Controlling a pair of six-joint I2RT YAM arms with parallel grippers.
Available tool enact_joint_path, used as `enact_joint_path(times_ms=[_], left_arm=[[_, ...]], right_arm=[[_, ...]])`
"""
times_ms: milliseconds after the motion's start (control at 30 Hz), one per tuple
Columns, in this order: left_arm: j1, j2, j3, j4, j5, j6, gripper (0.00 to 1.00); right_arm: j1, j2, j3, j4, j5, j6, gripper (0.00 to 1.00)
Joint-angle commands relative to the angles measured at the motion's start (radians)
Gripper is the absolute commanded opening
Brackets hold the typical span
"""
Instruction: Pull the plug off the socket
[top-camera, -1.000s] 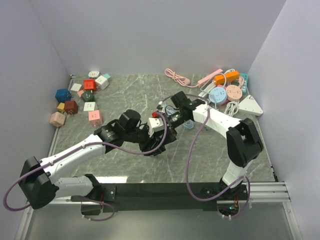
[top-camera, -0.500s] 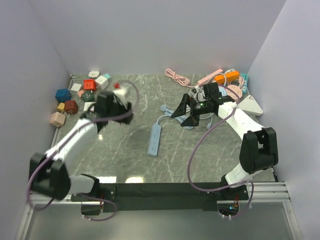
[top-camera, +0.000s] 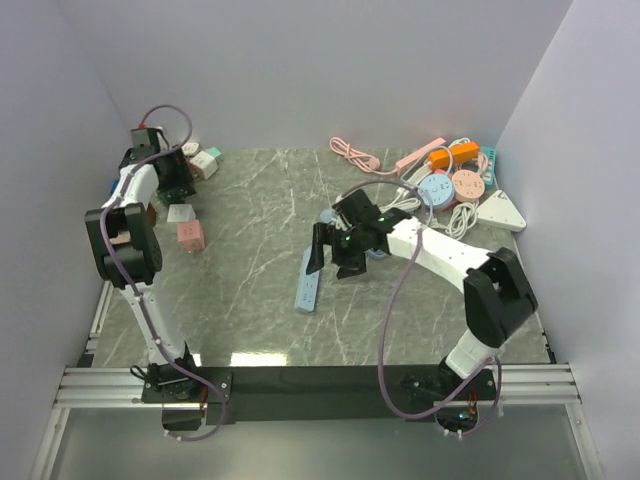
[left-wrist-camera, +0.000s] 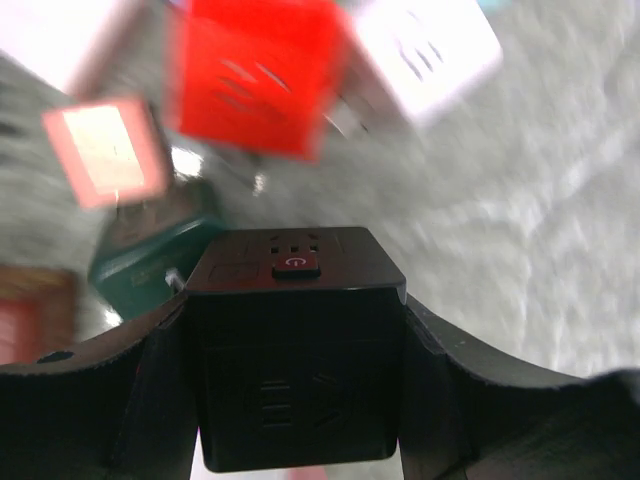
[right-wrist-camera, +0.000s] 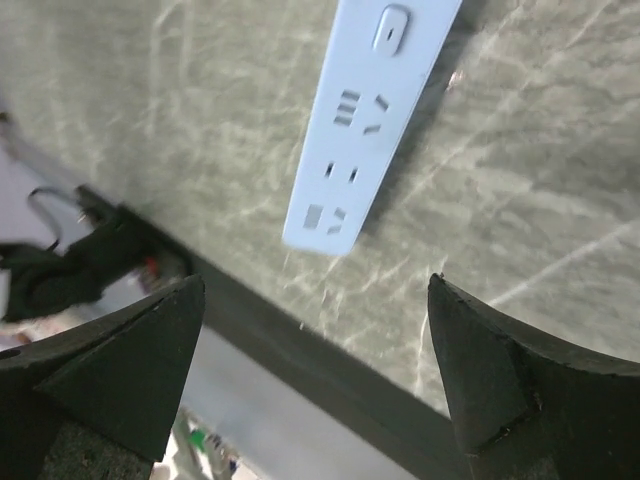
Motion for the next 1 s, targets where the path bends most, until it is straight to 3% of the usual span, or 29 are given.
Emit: enact_joint_path(times_ms=[0, 200, 267, 300, 333, 367, 633, 900, 967], left_arm=[[0.05, 0.027, 0.056, -0.049, 0.011, -0.054, 0.11], [0.112, 0.041, 0.021, -0.03, 0.055, -0.103, 0.18], [0.116, 0.035, 0.018, -0.033, 0.051, -0.113, 0.32], [0.119, 0.033, 0.016, -0.035, 0.058, -0.117, 0.42], [0.121, 0.032, 0.015, -0.039, 0.063, -0.121, 0.75], [0.121, 0.023, 0.013, -0.039, 0.066, -0.127, 0.98], [0.119, -0.118, -0.01, -0.067, 0.123, -0.159, 0.99], [0.069, -0.459, -0.218, 0.017, 0.236, -0.213, 0.99], [0.049, -0.555, -0.264, 0.025, 0.253, -0.222, 0.99]], right_arm=[[0.03, 0.081, 0.061, 0.052, 0.164, 0.062, 0.98], [0.102, 0.222, 0.201, 0.017, 0.248, 0.051, 0.99], [0.115, 0.256, 0.238, 0.002, 0.271, 0.06, 0.99], [0.119, 0.283, 0.248, -0.004, 0.278, 0.065, 0.99], [0.119, 0.296, 0.259, -0.012, 0.279, 0.074, 0.99], [0.125, 0.305, 0.264, -0.017, 0.285, 0.079, 0.99], [0.137, 0.349, 0.266, -0.074, 0.364, 0.083, 1.0], [0.157, 0.424, 0.307, -0.057, 0.305, 0.03, 0.99], [0.157, 0.446, 0.339, -0.072, 0.301, 0.011, 0.93]])
